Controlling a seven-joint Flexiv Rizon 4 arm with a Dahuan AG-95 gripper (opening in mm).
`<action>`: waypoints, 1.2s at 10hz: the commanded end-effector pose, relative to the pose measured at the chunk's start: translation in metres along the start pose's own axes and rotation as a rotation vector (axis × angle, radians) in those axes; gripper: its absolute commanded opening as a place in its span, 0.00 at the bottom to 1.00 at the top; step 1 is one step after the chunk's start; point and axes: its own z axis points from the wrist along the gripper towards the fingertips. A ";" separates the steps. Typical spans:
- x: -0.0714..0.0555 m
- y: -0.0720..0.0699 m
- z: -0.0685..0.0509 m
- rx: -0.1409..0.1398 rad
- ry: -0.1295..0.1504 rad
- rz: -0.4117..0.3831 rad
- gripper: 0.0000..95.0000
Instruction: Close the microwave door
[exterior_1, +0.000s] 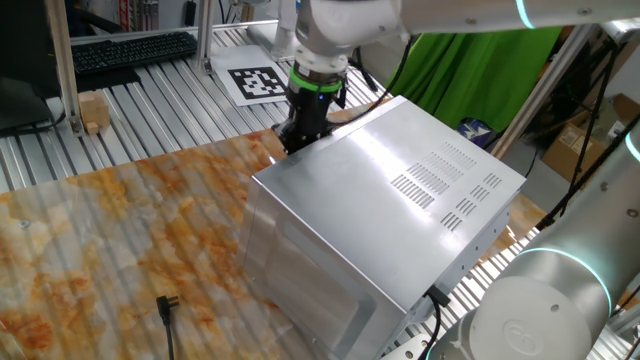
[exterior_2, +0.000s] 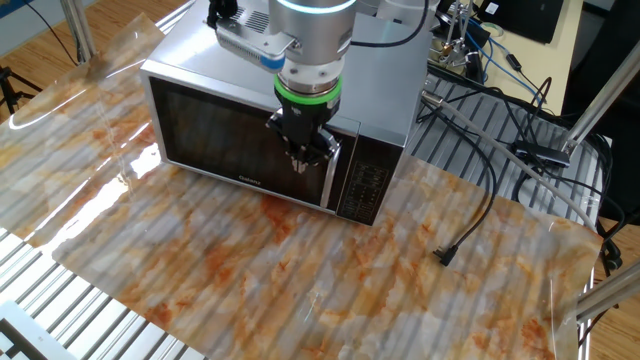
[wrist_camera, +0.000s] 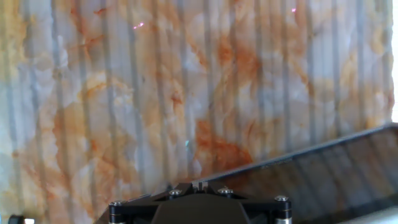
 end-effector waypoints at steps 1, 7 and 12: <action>-0.036 0.003 0.004 0.004 0.010 0.019 0.00; -0.091 -0.002 0.002 0.002 0.009 0.035 0.00; -0.097 -0.004 -0.001 0.023 0.008 0.053 0.00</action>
